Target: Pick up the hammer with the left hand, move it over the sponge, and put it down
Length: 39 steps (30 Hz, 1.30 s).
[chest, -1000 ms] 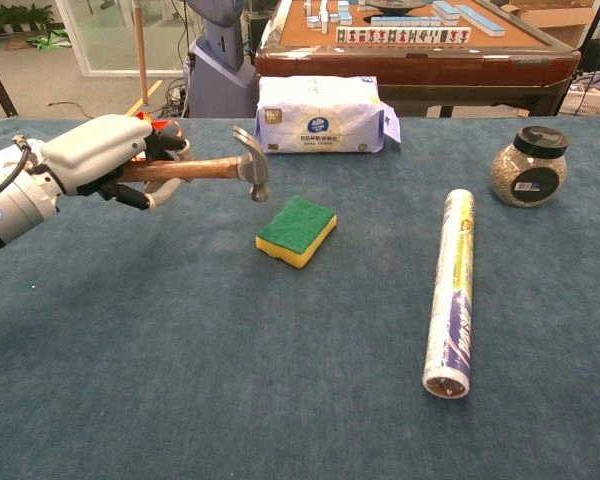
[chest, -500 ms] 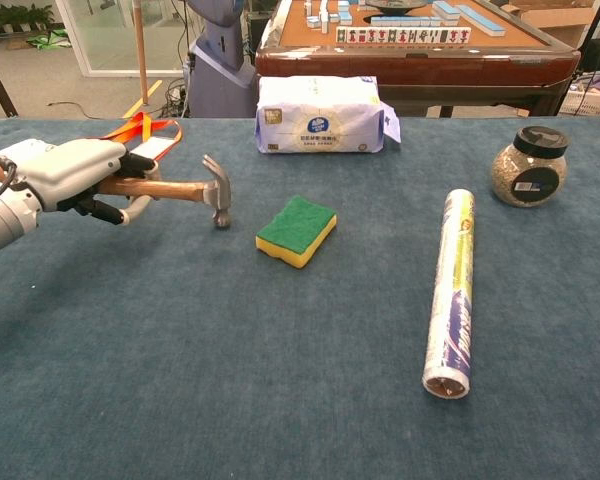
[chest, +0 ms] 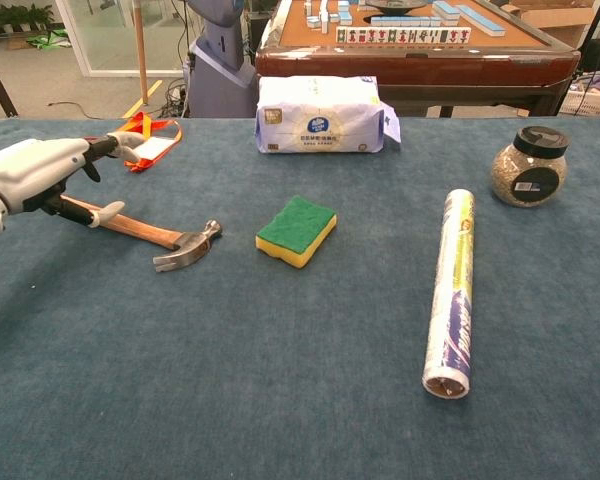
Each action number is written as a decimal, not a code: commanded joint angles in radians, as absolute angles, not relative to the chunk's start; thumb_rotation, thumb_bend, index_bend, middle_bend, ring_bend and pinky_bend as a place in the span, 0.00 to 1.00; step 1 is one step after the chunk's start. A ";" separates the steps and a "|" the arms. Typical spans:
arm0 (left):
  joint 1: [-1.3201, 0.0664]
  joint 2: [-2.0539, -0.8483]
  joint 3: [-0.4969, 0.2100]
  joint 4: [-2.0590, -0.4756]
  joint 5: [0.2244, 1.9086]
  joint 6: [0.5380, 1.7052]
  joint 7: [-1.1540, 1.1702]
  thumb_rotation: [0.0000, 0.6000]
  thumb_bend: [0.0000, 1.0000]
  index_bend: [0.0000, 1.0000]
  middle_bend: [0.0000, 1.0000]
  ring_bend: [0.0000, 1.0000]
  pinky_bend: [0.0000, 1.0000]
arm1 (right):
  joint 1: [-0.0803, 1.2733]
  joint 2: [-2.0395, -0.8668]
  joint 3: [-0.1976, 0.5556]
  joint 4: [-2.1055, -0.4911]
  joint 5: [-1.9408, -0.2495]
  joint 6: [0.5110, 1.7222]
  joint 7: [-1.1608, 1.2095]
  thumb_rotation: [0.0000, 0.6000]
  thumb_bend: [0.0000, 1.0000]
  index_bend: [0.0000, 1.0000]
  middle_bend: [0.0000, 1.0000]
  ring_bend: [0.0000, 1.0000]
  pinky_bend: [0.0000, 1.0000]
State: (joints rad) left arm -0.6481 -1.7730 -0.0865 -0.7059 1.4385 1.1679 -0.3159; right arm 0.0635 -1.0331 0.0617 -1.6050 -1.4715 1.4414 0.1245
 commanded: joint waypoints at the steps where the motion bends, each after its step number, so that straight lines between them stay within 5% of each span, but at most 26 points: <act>1: -0.562 -1.603 -0.120 -1.010 1.335 1.156 -0.108 1.00 0.36 0.08 0.16 0.12 0.27 | 0.064 -1.033 0.061 -1.605 -1.473 1.441 0.125 1.00 0.17 0.37 0.43 0.32 0.33; 13: -0.385 -1.347 -0.121 -1.475 1.180 1.273 0.127 1.00 0.35 0.12 0.16 0.12 0.27 | 0.072 -1.034 0.049 -1.586 -1.521 1.446 0.155 1.00 0.17 0.37 0.43 0.32 0.33; 27: -0.222 -1.231 -0.063 -1.638 1.267 1.468 0.145 1.00 0.35 0.15 0.16 0.12 0.26 | 0.083 -1.050 0.035 -1.563 -1.575 1.463 0.158 1.00 0.17 0.37 0.43 0.32 0.33; 39: -0.173 -1.254 -0.043 -1.648 1.365 1.534 0.154 1.00 0.35 0.15 0.16 0.12 0.25 | 0.069 -1.061 0.036 -1.562 -1.594 1.516 0.149 1.00 0.17 0.37 0.44 0.32 0.33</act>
State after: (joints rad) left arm -0.1750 -1.2519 -0.0430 -1.6481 1.3629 1.5324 0.1548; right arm 0.0699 -1.0608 0.0363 -1.5615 -1.5932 1.5146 0.1495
